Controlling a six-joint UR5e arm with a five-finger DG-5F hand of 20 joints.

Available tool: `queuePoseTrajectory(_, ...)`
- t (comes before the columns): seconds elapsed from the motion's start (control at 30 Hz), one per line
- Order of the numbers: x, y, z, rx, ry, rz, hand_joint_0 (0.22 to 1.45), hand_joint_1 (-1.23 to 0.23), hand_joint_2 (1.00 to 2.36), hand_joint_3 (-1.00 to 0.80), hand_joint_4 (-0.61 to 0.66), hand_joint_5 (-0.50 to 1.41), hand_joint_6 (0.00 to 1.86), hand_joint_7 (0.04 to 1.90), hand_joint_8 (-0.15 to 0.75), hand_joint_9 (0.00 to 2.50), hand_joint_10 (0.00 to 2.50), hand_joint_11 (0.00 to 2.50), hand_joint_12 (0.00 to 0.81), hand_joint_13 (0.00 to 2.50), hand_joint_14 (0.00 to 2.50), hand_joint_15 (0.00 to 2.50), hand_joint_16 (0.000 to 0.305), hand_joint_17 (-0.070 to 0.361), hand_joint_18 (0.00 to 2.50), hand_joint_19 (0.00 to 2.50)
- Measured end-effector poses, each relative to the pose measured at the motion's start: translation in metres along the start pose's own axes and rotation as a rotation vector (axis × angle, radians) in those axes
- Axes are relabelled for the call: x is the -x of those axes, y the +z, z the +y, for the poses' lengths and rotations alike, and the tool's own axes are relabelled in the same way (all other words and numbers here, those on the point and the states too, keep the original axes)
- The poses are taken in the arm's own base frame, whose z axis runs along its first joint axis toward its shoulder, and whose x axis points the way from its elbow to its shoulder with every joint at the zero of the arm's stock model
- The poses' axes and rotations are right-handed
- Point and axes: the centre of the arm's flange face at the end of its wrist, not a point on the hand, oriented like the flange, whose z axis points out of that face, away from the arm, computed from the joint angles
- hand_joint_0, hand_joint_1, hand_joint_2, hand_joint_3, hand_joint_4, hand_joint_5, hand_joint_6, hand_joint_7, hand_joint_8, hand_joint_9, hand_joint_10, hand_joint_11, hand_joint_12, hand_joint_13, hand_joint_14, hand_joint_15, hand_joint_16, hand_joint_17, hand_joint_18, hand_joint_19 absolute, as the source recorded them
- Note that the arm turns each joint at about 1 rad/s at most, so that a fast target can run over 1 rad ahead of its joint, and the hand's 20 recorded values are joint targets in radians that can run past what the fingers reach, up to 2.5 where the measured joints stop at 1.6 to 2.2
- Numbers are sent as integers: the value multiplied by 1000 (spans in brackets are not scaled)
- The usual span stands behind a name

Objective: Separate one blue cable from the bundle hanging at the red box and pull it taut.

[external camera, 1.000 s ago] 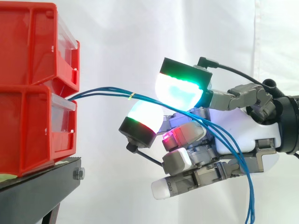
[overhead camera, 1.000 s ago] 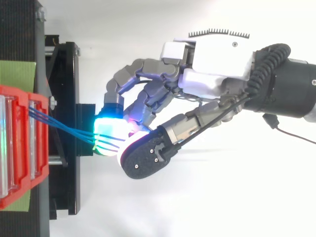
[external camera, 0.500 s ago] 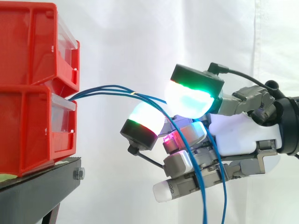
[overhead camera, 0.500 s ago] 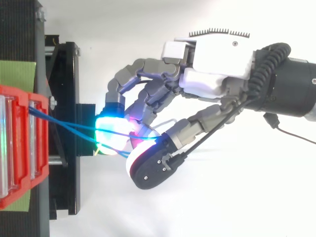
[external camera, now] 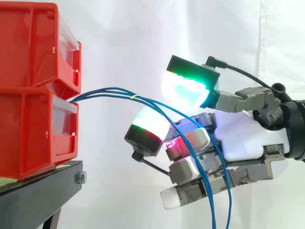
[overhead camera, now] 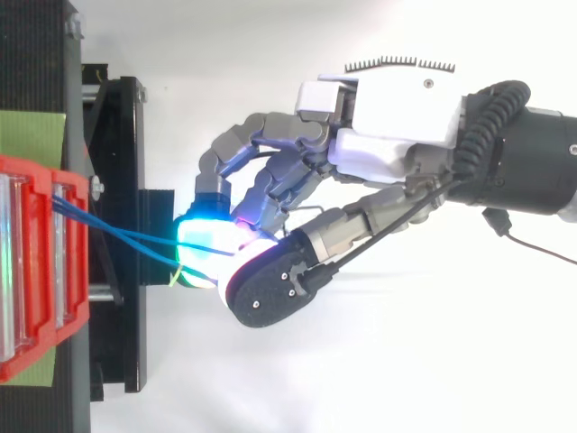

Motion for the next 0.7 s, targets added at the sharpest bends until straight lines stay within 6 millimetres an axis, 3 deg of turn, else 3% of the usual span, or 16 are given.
queuePoseTrajectory(0.33,0,0,0,-1,2,3,707,-800,1020,-258,116,-238,889,873,266,840,504,1382,351,927,25,973,41,92,627,471)
queuePoseTrajectory(0.57,2,-1,0,-9,4,12,780,-846,1001,-489,132,-235,904,843,266,852,523,1370,349,945,26,973,42,94,668,487)
queuePoseTrajectory(0.7,5,-3,3,-15,3,15,733,-869,1000,-500,133,-231,907,845,269,868,510,1382,350,958,26,968,42,94,687,478)
